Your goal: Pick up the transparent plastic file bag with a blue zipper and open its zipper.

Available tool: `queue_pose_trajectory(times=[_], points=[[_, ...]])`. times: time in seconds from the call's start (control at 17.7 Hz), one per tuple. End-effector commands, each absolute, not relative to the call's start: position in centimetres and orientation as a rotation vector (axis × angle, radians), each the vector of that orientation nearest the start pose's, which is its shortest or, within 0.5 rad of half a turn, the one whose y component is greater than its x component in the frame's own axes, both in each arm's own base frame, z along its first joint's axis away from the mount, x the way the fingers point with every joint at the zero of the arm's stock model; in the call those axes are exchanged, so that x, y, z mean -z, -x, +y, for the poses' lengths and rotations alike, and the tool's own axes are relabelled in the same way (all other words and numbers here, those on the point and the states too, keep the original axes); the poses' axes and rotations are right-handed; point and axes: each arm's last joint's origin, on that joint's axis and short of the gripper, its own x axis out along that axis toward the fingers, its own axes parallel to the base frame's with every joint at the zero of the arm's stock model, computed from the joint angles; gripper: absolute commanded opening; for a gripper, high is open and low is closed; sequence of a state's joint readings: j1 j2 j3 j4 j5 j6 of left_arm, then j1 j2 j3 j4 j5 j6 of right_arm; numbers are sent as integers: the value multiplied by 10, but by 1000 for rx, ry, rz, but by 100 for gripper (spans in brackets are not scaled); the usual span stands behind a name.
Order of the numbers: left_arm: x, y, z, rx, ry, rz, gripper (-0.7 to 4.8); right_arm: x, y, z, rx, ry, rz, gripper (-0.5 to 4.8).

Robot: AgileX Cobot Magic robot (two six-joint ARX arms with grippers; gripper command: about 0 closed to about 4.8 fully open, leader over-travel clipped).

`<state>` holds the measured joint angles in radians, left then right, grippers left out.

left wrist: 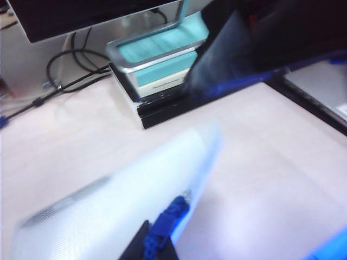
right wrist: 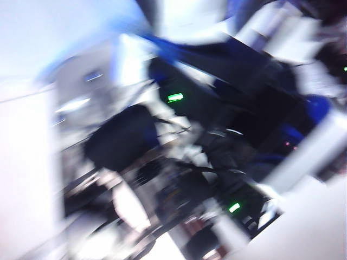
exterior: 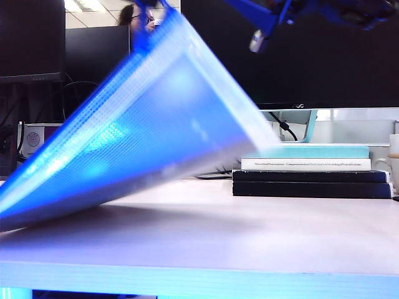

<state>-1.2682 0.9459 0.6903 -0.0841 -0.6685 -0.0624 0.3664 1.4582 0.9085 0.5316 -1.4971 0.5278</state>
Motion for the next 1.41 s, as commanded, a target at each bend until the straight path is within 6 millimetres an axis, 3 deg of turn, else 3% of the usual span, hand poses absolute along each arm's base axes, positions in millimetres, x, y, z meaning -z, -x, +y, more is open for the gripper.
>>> queue_pose_trajectory(times=[0.06, 0.17, 0.4, 0.51, 0.62, 0.68, 0.85, 1.07, 1.19, 1.41], points=[[-293, -73, -178, 702, -242, 197, -6, -286, -267, 136, -1840, -291, 401, 216], [-291, -78, -174, 765, -239, 235, -6, -285, -266, 140, -1844, -234, 322, 232], [-287, -89, -166, 723, -244, 289, -6, -291, -263, 139, -1797, -180, 232, 243], [-290, -90, -163, 717, -246, 274, -6, -301, -259, 133, -1456, -117, 161, 241], [-290, -90, -163, 715, -245, 272, -6, -312, -243, 122, -1148, 100, 170, 239], [-290, -90, -163, 715, -246, 272, -6, -314, -236, 120, -1112, 144, 192, 240], [-292, -90, -163, 735, -291, 230, -6, -322, -216, 110, -1116, 147, 239, 303], [-293, -89, -164, 804, -296, 220, -6, -314, -185, 107, -1197, 299, 383, 340], [-295, -88, -166, 884, -283, 208, -6, -315, -177, 115, -1250, 317, 372, 367], [-301, -86, -168, 983, -282, 184, -6, -309, -161, 130, -1359, 367, 423, 370]])
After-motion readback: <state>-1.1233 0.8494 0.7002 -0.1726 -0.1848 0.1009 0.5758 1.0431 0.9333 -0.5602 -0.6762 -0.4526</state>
